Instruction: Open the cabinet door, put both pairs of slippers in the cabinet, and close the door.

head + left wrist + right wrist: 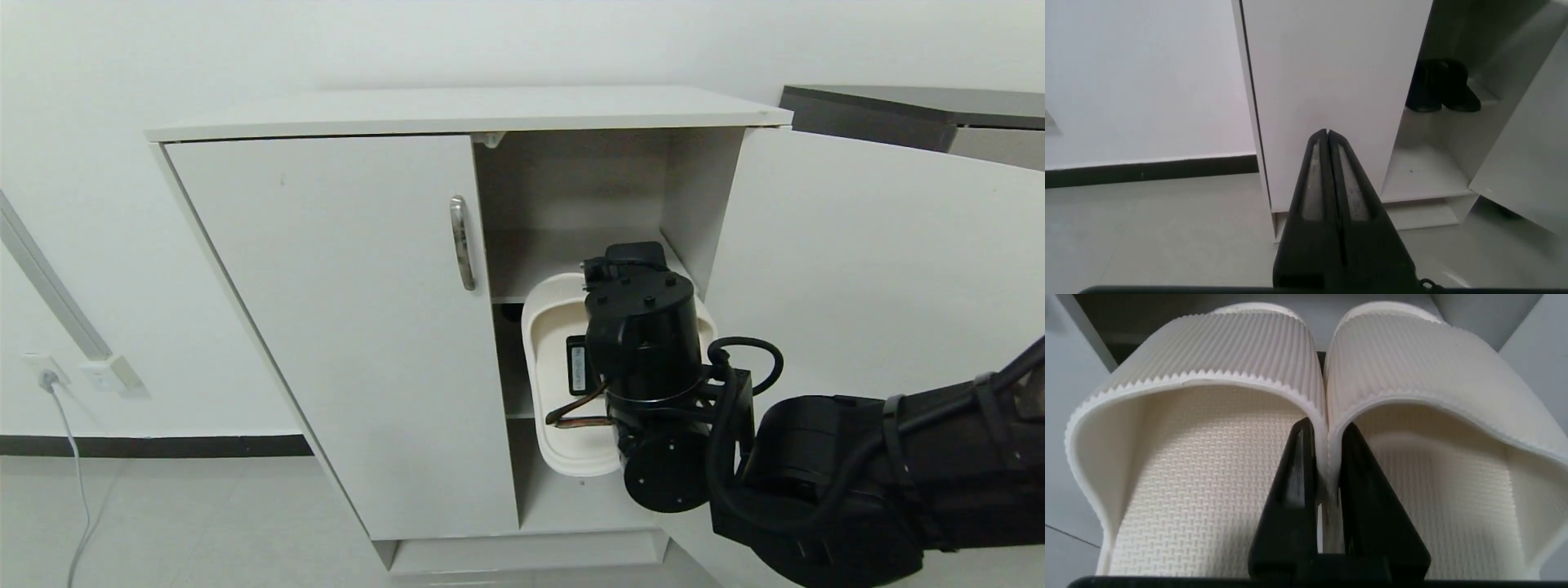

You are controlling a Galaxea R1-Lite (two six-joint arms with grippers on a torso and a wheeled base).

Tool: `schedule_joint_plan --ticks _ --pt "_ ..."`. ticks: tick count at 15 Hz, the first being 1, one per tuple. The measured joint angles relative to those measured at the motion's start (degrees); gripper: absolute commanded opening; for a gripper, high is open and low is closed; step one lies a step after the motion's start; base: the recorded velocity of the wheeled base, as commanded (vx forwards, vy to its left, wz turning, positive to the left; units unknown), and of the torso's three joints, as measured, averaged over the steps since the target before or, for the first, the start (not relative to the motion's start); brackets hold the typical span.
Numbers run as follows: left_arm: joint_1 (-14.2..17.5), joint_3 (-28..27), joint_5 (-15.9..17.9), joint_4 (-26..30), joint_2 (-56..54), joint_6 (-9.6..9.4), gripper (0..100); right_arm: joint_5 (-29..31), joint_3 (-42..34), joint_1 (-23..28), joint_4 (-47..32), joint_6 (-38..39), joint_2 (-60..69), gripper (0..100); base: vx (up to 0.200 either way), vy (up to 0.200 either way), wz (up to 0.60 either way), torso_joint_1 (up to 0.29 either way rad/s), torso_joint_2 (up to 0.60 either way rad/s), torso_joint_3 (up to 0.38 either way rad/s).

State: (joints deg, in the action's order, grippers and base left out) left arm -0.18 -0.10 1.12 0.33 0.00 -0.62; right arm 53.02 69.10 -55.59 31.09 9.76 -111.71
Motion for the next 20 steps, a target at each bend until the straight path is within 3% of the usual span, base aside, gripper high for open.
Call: schedule_joint_plan --ticks 7,10,14,17,20 --pt "0.0 0.0 0.1 0.0 0.0 0.0 0 -0.1 0.1 0.2 0.2 -0.9 -0.5 0 0.2 0.0 0.0 0.004 0.0 0.0" --pt "0.0 0.0 0.0 0.1 0.0 0.0 0 -0.5 0.4 0.6 0.2 -1.3 -0.6 0 0.0 0.0 0.0 0.0 0.0 0.0" --pt "0.0 0.0 0.0 0.0 0.0 0.0 0 -5.4 3.1 2.2 -2.2 -2.1 -0.8 0 0.0 0.0 0.0 0.0 0.0 0.0" --pt "0.0 0.0 0.0 0.0 0.0 0.0 0 -6.1 8.8 4.5 -7.9 -1.8 -2.0 0 0.0 0.0 0.0 0.0 0.0 0.0" --pt "0.0 0.0 0.0 0.0 0.0 0.0 0 -6.6 15.8 7.1 -8.7 -1.7 -6.0 0 0.0 0.0 0.0 0.0 0.0 0.0"
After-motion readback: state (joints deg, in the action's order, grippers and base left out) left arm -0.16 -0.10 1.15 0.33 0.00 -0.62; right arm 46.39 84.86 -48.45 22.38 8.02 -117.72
